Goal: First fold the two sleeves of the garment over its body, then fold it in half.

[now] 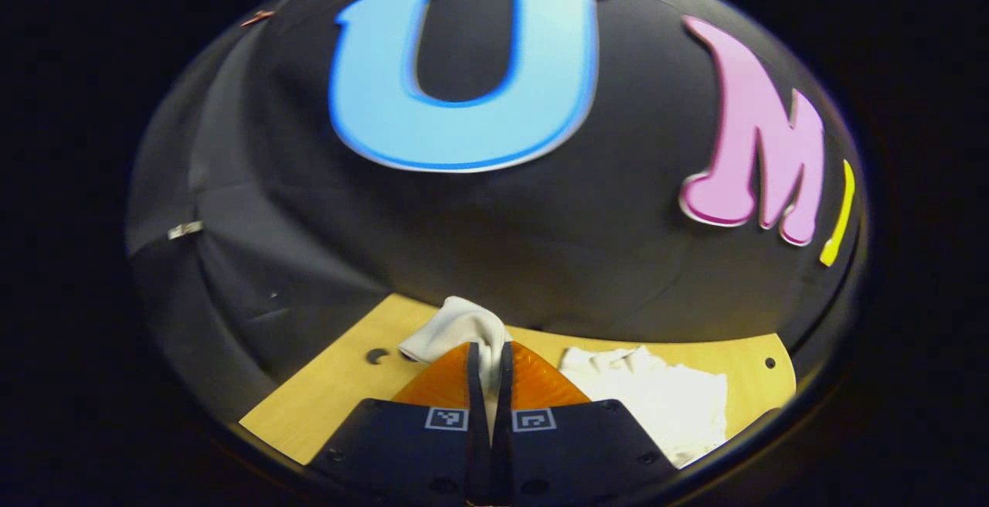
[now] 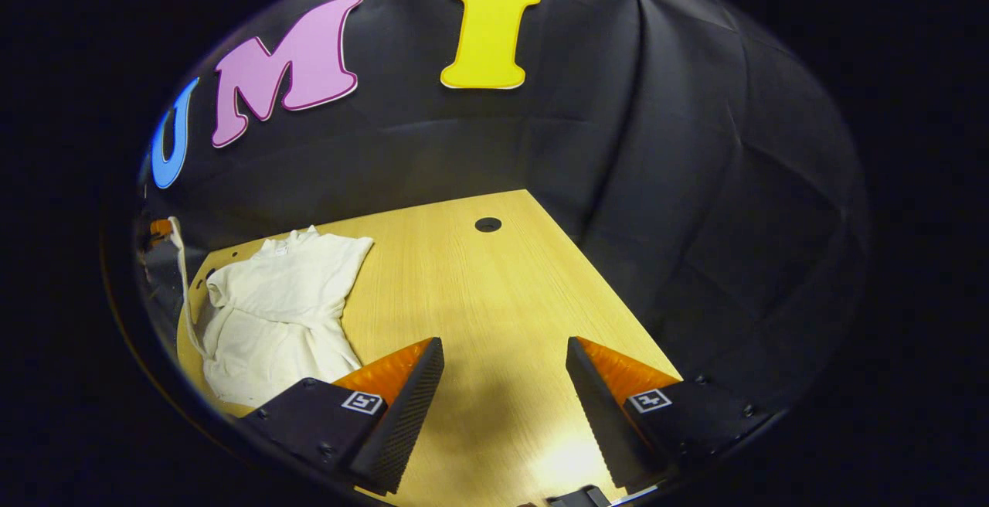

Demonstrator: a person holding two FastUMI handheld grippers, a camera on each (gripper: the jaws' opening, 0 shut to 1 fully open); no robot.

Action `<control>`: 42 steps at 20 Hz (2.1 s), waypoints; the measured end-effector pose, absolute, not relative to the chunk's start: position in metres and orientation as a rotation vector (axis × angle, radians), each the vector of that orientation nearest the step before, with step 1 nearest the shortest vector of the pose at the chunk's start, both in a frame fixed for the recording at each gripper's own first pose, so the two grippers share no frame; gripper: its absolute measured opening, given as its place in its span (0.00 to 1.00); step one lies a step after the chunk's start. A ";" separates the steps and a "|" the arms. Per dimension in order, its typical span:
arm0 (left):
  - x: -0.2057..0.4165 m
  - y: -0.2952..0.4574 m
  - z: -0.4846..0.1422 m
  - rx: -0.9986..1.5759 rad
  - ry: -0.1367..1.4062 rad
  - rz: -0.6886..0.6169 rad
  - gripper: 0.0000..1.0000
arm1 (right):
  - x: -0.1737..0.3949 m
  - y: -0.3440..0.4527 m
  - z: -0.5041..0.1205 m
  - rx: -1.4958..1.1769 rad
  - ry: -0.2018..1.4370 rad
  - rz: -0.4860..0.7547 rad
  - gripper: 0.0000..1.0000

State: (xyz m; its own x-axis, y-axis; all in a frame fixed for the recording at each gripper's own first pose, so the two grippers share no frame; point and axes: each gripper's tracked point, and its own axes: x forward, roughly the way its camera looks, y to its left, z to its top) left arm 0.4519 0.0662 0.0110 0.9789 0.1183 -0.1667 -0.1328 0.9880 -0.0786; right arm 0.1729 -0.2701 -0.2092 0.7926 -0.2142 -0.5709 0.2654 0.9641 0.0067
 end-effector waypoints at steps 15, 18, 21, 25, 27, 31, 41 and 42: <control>0.481 -0.246 -0.087 -0.018 0.325 -0.339 0.16 | 0.174 -0.266 -0.231 0.108 0.644 -0.249 0.98; 0.469 -0.267 -0.099 -0.037 0.348 -0.392 0.24 | 0.176 -0.259 -0.233 0.105 0.642 -0.233 0.98; 0.452 -0.268 -0.095 -0.031 0.315 -0.414 0.62 | 0.178 -0.248 -0.235 0.107 0.648 -0.210 0.98; 0.415 -0.218 -0.100 -0.006 0.314 -0.340 0.99 | 0.186 -0.220 -0.242 0.127 0.663 -0.155 0.98; 0.389 -0.179 -0.109 -0.006 0.320 -0.287 0.98 | 0.190 -0.202 -0.246 0.131 0.670 -0.117 0.99; 0.331 -0.086 -0.151 -0.017 0.402 -0.153 0.98 | 0.195 -0.161 -0.260 0.142 0.701 -0.032 0.99; 0.218 0.056 -0.239 -0.048 0.605 0.095 0.97 | 0.181 -0.080 -0.315 0.135 0.853 0.106 0.99; 0.210 0.062 -0.247 -0.041 0.622 0.103 0.98 | 0.179 -0.076 -0.319 0.132 0.868 0.114 0.99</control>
State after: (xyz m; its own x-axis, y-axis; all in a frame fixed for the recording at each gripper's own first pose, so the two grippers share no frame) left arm 0.2098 0.0618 -0.2470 0.8079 0.0837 -0.5834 -0.1083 0.9941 -0.0074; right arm 0.1787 -0.0762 -0.3195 0.6412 0.1538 -0.7518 -0.0462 0.9857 0.1623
